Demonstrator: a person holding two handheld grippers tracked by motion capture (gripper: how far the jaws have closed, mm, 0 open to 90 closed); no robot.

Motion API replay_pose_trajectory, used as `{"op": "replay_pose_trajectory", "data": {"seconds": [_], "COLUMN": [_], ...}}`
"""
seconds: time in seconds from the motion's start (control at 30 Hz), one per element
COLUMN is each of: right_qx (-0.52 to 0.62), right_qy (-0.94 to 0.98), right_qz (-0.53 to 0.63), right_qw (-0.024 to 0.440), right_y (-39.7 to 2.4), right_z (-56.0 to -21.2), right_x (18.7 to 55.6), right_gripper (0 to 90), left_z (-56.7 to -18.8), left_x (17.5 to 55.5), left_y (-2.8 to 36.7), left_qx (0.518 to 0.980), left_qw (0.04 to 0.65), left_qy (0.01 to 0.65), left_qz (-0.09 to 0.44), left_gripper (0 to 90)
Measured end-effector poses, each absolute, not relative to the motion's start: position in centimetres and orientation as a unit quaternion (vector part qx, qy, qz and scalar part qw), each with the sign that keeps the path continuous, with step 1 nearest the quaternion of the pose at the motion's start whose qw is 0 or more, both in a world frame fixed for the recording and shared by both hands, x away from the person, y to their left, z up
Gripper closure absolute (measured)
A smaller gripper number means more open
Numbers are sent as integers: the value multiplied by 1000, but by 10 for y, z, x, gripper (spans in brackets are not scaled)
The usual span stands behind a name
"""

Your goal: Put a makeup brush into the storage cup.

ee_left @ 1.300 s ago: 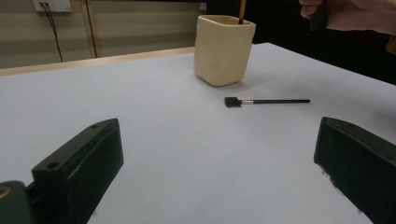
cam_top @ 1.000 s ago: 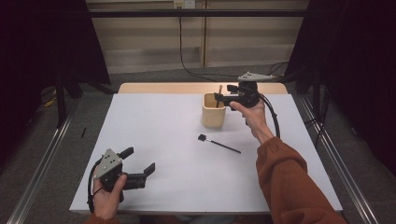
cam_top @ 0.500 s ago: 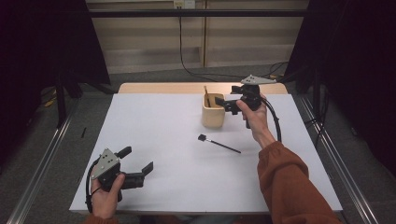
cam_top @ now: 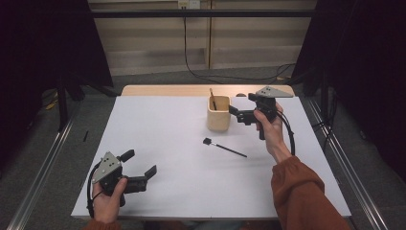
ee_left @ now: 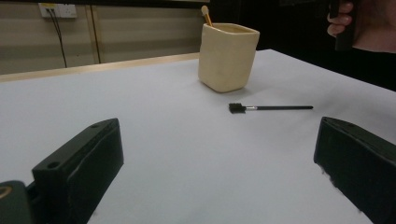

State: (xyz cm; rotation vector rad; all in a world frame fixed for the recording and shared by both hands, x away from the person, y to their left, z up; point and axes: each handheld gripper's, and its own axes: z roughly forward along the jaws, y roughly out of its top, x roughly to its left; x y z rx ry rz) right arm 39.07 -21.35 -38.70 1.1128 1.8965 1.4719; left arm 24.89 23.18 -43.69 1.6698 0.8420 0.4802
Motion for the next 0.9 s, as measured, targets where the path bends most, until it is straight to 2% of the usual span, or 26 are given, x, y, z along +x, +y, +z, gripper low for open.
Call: {"op": "replay_pose_trajectory", "data": {"seconds": [0.3, 0.9], "right_qx": [405, 407], "right_qy": [694, 697], "right_qz": [531, 522], "right_qw": [268, 274], "right_y": [-231, -255], "right_z": [-394, -400], "right_x": [368, 315], "right_gripper": [7, 25], "left_z": [-436, -438], "left_x": [248, 242], "left_y": [234, 236], "left_qx": [707, 707], "left_qw": [568, 564], "left_qy": [361, 366], "left_qz": [216, 222], "left_gripper": [17, 19]}}
